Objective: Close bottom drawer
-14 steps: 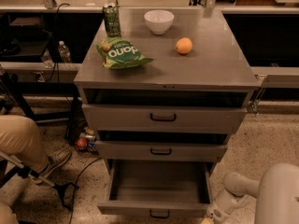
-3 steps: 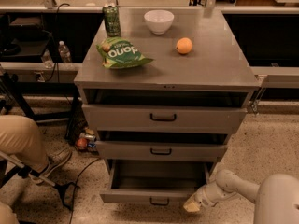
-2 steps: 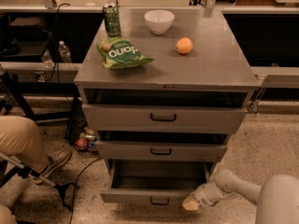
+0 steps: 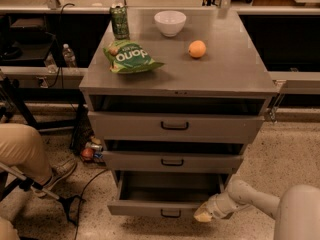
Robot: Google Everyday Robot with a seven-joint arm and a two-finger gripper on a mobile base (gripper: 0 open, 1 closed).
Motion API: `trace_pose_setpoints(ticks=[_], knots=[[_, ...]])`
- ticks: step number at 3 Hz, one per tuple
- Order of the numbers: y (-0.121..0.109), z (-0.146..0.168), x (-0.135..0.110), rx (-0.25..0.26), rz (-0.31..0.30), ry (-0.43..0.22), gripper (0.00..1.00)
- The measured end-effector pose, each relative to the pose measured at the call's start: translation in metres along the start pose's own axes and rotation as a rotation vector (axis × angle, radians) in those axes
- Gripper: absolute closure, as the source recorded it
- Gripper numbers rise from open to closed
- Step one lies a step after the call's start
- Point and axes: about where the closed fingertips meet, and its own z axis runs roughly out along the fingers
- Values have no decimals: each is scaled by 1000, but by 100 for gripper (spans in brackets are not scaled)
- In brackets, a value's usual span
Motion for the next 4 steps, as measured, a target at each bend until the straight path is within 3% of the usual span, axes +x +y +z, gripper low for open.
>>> trace_pose_setpoints(ticks=[1, 2, 4], knots=[[-16, 8, -17, 33, -89, -1, 100], [-16, 8, -17, 33, -89, -1, 100], [-41, 14, -31, 68, -157, -28, 100]])
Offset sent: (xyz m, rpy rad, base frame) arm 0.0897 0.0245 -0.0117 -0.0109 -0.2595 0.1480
